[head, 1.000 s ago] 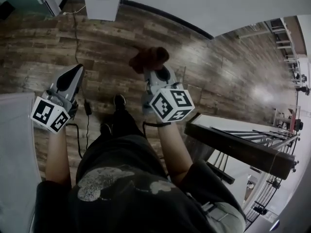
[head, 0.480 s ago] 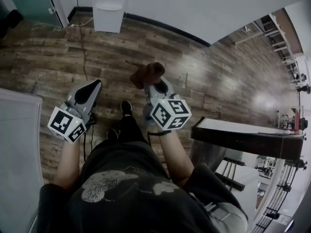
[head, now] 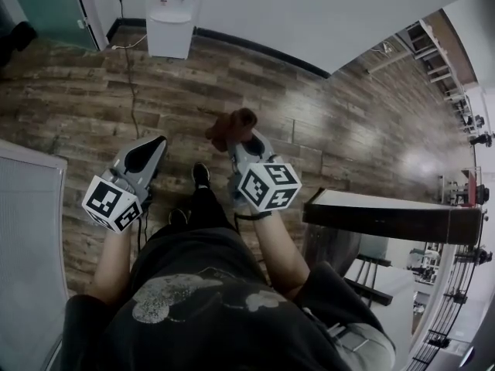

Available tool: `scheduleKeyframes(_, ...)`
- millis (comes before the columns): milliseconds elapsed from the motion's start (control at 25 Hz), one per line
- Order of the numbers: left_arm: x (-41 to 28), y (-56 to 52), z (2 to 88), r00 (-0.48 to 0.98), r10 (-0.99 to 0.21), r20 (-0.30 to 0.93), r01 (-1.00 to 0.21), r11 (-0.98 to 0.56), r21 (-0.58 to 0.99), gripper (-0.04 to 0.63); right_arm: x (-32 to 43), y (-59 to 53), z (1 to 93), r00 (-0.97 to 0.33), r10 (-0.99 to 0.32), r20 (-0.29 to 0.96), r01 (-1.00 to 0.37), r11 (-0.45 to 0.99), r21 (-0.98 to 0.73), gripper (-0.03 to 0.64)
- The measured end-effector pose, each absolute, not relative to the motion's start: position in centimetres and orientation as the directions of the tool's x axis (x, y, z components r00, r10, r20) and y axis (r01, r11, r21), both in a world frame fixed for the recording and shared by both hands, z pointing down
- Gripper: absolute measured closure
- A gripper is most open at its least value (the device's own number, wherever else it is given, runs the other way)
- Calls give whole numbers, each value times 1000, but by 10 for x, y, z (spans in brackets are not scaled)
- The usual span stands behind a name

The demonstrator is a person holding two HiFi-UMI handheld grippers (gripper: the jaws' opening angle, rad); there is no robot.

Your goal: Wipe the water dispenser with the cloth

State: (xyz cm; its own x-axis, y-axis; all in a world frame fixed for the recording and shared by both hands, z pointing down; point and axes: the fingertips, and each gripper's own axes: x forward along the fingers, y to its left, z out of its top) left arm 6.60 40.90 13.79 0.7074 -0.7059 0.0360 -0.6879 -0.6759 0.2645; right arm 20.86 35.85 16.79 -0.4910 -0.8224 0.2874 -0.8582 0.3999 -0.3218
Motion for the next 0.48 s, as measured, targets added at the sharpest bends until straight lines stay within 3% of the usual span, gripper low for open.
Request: scheduleKeyframes(480,81,400,138,689,-724,29,-700,-654,286,577,226,346,154,-507,-809,296,-855,429,-292,558)
